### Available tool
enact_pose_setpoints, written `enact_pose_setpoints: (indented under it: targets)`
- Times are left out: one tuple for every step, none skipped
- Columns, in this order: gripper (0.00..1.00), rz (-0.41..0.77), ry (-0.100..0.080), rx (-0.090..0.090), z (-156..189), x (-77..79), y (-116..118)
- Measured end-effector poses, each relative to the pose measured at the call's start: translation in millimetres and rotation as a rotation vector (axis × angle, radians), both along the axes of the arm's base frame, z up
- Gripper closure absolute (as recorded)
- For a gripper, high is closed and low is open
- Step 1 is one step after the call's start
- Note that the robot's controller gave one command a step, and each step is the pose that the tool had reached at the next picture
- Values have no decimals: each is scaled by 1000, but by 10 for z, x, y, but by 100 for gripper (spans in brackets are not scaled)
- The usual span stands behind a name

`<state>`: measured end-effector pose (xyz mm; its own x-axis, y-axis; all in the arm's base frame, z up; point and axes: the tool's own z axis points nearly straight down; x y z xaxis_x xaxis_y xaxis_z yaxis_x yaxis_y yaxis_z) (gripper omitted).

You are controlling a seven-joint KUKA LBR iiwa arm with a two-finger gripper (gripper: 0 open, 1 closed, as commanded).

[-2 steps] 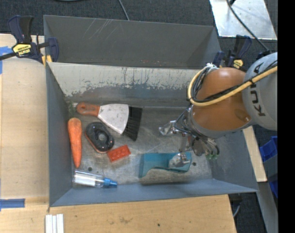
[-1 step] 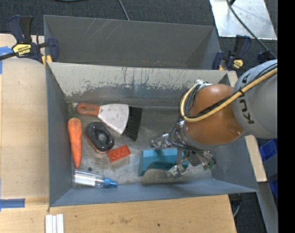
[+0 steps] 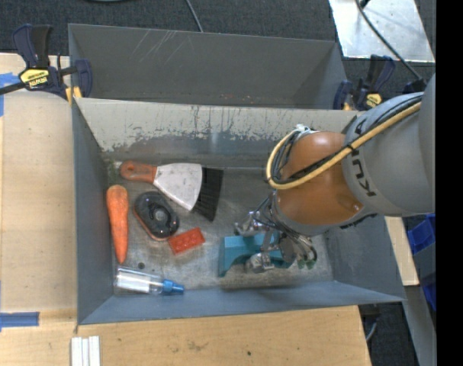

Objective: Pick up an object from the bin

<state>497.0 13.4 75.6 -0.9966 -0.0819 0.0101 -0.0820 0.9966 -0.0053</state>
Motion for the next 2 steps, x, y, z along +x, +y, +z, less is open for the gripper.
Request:
enact_pose_setpoints:
  targets:
    - [100,0,0,0,0,0,0]
    - [100,132,-7,7,1260,34,-274]
